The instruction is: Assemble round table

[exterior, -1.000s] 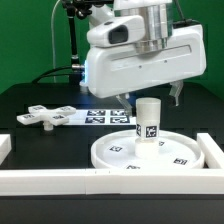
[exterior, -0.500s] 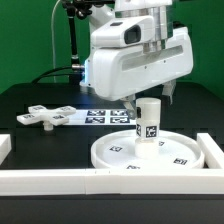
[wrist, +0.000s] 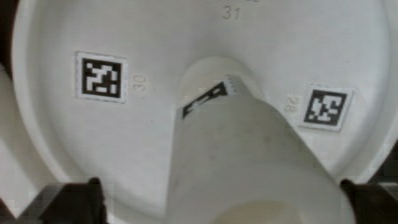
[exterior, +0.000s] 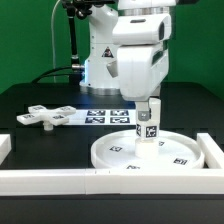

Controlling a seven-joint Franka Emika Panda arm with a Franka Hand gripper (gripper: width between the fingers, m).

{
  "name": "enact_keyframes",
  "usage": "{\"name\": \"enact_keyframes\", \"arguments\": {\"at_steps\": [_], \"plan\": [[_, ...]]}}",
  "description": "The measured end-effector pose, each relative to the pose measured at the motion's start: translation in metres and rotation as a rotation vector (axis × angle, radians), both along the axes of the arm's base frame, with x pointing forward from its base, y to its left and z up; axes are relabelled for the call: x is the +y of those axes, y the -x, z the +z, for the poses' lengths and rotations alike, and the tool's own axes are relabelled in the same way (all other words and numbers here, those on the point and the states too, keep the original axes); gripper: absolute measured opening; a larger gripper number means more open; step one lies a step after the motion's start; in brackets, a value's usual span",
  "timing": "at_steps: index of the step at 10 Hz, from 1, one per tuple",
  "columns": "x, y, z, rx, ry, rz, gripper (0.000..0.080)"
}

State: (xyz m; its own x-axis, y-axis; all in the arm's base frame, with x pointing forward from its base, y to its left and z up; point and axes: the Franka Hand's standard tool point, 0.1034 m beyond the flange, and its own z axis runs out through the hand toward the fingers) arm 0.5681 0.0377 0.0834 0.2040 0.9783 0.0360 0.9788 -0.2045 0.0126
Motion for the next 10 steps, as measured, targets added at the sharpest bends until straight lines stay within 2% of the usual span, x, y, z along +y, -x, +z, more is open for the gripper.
{"name": "enact_keyframes", "arguments": {"at_steps": [3,6,7,8,9,10], "plan": [[0.0025,0.0005,-0.0008,-0.006,0.040,0.190,0.0649],[0.0024,0.0008,-0.0015,-0.005,0.042,0.227,0.0649],[0.0019,0.0012,-0.0024,-0.003,0.043,0.226,0.0528],[0.0016,0.0012,-0.0024,-0.003,0.043,0.225,0.0528],[0.0014,0.0015,-0.0027,-0.002,0.042,0.225,0.0407],[0.0010,0.0016,-0.0031,-0.001,0.042,0.224,0.0407]]}}
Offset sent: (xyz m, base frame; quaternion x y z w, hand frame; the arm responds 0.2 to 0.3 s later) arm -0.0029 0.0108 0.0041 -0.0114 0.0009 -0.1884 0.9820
